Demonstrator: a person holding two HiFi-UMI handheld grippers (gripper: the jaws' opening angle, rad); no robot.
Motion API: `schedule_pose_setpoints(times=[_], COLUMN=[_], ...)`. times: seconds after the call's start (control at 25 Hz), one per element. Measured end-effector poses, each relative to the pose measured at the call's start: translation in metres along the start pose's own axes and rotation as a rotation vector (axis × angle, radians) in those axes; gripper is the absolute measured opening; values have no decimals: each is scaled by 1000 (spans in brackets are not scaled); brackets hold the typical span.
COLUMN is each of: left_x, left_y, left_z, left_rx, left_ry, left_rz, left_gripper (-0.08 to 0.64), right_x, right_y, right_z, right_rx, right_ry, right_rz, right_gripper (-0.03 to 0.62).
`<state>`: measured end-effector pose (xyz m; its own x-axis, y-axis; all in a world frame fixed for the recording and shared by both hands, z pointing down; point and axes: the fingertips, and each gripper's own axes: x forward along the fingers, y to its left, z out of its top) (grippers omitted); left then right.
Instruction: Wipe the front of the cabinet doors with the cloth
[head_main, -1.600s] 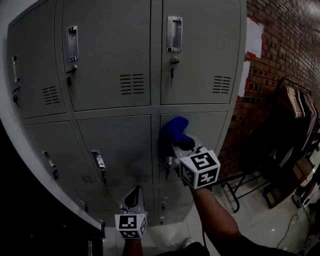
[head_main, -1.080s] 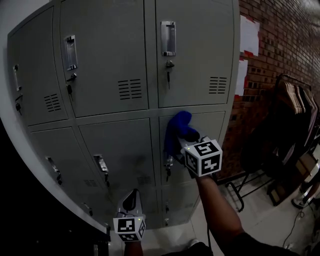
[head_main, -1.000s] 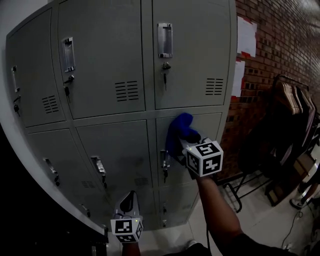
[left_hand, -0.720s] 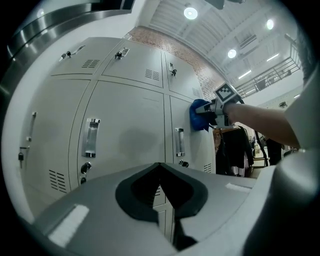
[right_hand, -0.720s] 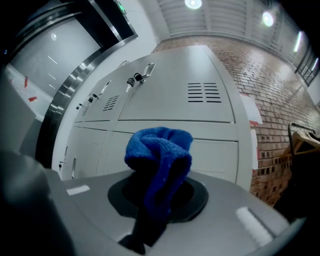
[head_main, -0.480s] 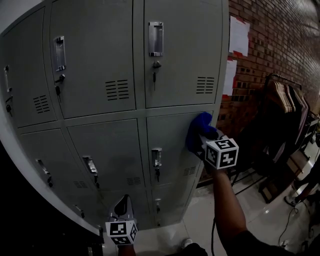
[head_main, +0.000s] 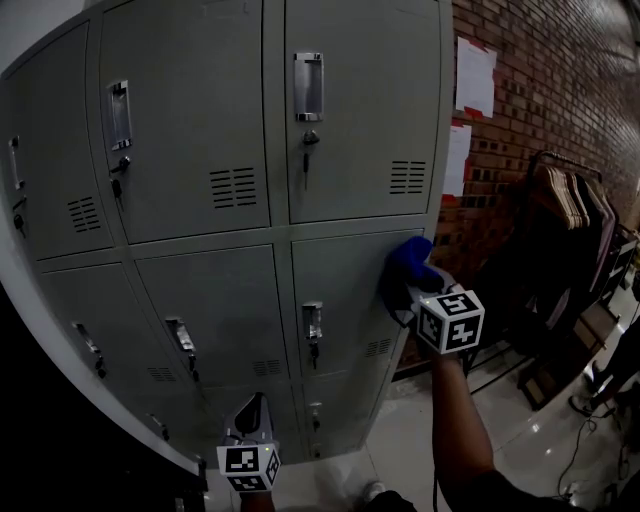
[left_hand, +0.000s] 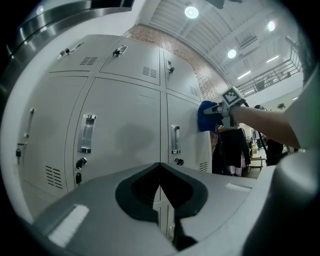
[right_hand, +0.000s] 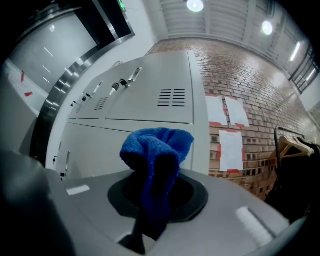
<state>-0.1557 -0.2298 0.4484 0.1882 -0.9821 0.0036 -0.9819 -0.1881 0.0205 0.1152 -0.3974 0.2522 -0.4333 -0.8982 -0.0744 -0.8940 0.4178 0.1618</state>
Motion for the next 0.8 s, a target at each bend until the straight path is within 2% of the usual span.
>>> schedule_pose_setpoints(times=[0.2, 0.48, 0.6, 0.8], left_x=[6, 0, -5, -10], left_y=[-10, 14, 25, 32], left_z=[1, -6, -9, -3], left_rx=[9, 3, -5, -4], left_ry=[-3, 39, 53, 32], left_rz=[-26, 45, 71, 80], left_gripper=[14, 14, 14, 14], right_x=[2, 28, 40, 55], right_y=[79, 168, 186, 188], right_z=[-1, -8, -11, -21], right_rx=[37, 15, 22, 65], right_ry=[-47, -24, -17, 8], right_rz=[134, 289, 314, 291], right_gripper=[61, 61, 61, 61])
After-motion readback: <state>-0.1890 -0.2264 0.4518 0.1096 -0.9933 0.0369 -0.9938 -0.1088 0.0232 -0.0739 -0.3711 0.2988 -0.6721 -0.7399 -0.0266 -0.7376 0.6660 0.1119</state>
